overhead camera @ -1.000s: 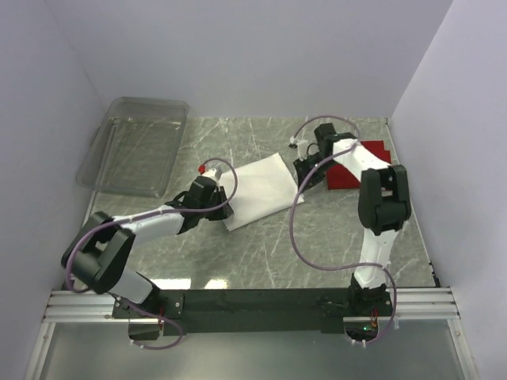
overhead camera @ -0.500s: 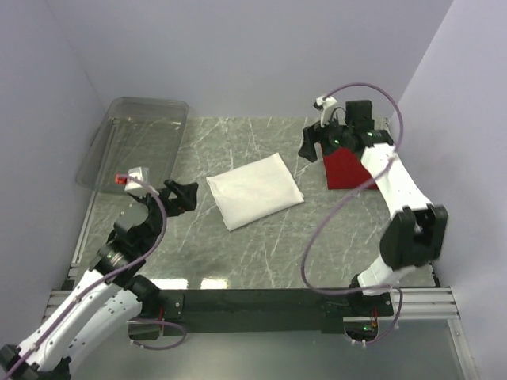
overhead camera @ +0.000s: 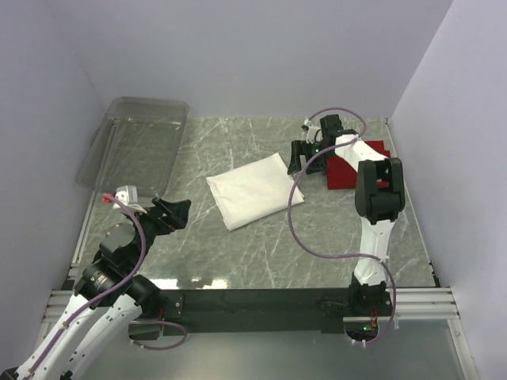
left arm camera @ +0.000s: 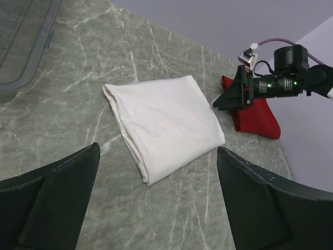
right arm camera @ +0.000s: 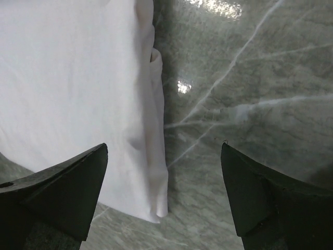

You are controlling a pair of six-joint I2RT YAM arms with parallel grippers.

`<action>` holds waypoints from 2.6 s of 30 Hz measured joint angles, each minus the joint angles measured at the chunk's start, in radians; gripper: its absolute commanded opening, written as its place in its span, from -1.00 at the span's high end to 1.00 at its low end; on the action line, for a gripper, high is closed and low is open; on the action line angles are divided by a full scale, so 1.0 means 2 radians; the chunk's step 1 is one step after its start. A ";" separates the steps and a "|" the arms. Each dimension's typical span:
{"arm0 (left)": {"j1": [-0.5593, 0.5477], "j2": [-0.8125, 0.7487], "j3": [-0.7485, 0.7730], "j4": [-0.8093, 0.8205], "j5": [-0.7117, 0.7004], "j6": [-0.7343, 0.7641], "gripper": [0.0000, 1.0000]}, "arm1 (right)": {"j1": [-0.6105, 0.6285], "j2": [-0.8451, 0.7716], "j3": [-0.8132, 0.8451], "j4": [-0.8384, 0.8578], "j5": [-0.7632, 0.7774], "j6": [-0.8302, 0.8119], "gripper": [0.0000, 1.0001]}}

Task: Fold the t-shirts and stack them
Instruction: Neatly place the folded tshirt to the corner

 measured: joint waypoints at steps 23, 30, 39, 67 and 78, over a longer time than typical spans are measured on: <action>0.000 -0.007 -0.006 -0.004 0.007 -0.002 -0.99 | 0.057 0.035 0.011 -0.021 -0.044 0.037 -0.47; 0.000 -0.007 -0.006 -0.004 0.008 -0.002 -0.99 | 0.064 0.043 0.012 -0.023 -0.049 0.043 0.09; 0.000 -0.007 -0.006 -0.005 0.008 -0.002 -0.99 | 0.058 0.049 0.020 -0.034 -0.076 0.040 1.00; -0.001 -0.006 -0.007 -0.005 0.008 -0.002 -0.99 | 0.031 -0.069 0.116 -0.109 0.116 -0.040 1.00; -0.001 -0.006 -0.010 -0.004 0.010 -0.002 -0.99 | 0.003 -0.077 0.181 -0.168 0.160 -0.075 1.00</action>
